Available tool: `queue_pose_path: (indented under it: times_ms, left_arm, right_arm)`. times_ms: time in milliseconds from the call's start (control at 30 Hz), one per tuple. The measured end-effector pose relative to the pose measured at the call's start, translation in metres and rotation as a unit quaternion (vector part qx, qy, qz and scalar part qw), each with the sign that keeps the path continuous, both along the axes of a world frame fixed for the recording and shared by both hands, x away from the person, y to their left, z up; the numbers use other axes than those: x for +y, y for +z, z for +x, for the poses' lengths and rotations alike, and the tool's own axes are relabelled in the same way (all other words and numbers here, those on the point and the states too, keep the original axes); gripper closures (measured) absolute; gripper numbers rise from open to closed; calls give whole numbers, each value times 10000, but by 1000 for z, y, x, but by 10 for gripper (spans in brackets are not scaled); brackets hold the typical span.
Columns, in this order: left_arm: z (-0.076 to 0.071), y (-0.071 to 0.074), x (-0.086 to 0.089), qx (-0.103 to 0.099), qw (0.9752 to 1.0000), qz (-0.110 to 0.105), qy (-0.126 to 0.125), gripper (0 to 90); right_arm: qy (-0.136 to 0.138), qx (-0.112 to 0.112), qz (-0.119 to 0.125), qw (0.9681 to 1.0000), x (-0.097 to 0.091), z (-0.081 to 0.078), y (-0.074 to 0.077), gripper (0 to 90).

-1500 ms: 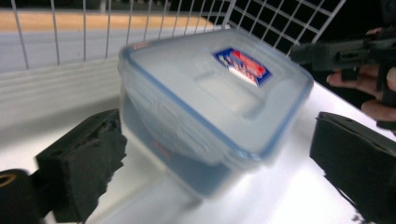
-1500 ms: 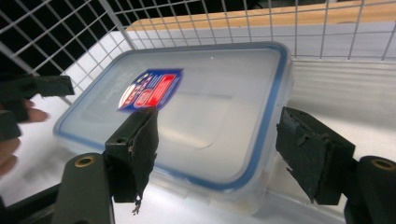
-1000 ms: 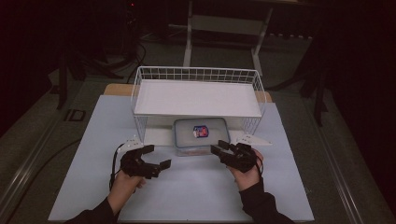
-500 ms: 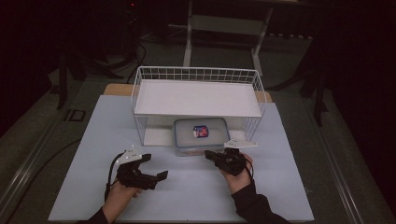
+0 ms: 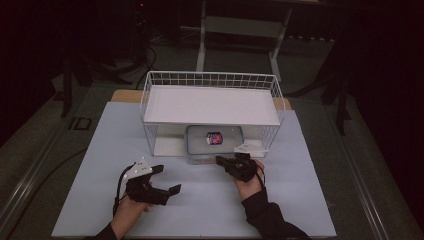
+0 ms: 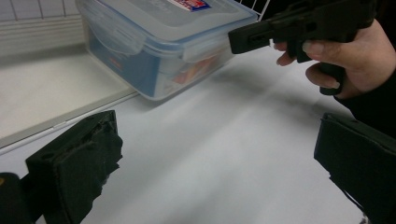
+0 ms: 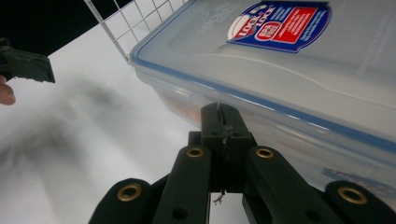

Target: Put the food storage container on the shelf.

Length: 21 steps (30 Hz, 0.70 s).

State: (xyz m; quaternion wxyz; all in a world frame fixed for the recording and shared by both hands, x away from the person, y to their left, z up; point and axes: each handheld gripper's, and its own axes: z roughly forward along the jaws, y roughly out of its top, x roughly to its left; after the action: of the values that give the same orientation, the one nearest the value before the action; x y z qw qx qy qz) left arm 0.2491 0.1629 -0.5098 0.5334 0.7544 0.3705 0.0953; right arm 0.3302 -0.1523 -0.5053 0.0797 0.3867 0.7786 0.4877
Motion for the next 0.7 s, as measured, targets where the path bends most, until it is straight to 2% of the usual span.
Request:
queue_pose_path:
  times_ms: [167, 400, 567, 700]
  left_arm:
    - [0, 0, 0, -24, 10000, 17, 1, 5]
    - [1, -1, 0, -50, 10000, 76, -6, 5]
    - [2, -1, 2, -52, 10000, 41, 0, 5]
    - [2, -2, 4, -61, 10000, 56, 19, 5]
  right_arm:
    - [-116, -36, -12, 9999, 5, 9, 0, 900]
    - [-200, -178, -173, 9995, 14, 20, 2, 900]
    - [-330, -170, -78, 9993, 14, 31, 1, 900]
    - [-377, -178, -93, 9991, 17, 37, 1, 900]
